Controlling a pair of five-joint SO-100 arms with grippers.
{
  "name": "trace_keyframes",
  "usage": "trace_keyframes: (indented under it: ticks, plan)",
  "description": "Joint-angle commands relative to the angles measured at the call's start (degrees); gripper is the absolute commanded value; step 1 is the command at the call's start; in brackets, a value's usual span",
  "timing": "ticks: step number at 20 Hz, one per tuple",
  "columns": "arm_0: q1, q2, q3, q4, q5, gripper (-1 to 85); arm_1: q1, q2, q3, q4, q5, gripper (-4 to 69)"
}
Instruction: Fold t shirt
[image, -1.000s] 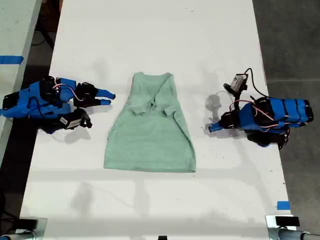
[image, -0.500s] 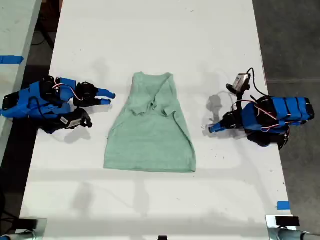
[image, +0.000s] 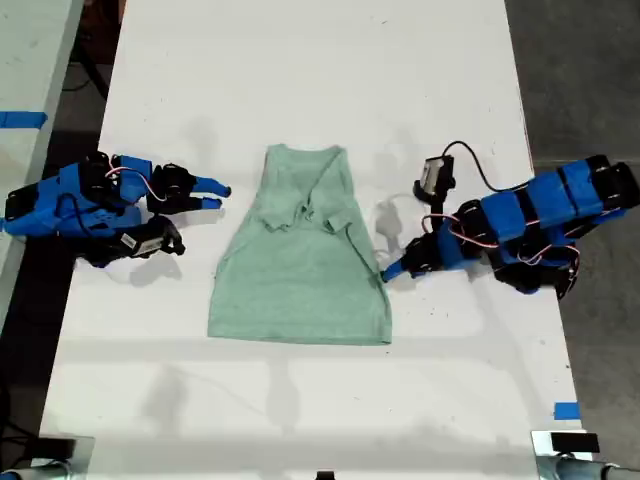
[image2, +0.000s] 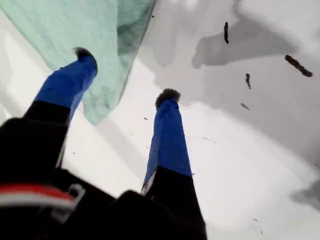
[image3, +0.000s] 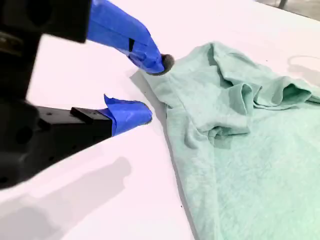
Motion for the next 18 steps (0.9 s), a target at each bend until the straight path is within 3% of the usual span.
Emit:
trace_keyframes:
  ticks: [1,5,10,11,12,18]
  plan:
    - [-0.53,0.26,2.64,-0.09,-0.35,12.5,-1.76,-14.41,-11.34,-3.34,0.44,19.1]
    - [-0.44,0.26,2.64,-0.09,-0.35,12.5,-1.58,-24.08,-16.96,-6.68,-0.26,17.8]
    - [-0.44,0.26,2.64,-0.09,-0.35,12.6,-2.11,-28.56,-19.42,-6.59,0.26,17.1]
    - [-0.44,0.26,2.64,-0.09,-0.35,12.6,-2.29,-29.62,-19.95,-6.59,0.88,0.2]
    - [-0.44,0.26,2.64,-0.09,-0.35,12.6,-2.46,-30.32,-20.57,-6.42,1.05,-0.5]
    - [-0.44,0.26,2.64,-0.09,-0.35,12.6,-0.70,-31.29,-37.79,9.14,-4.22,-0.5]
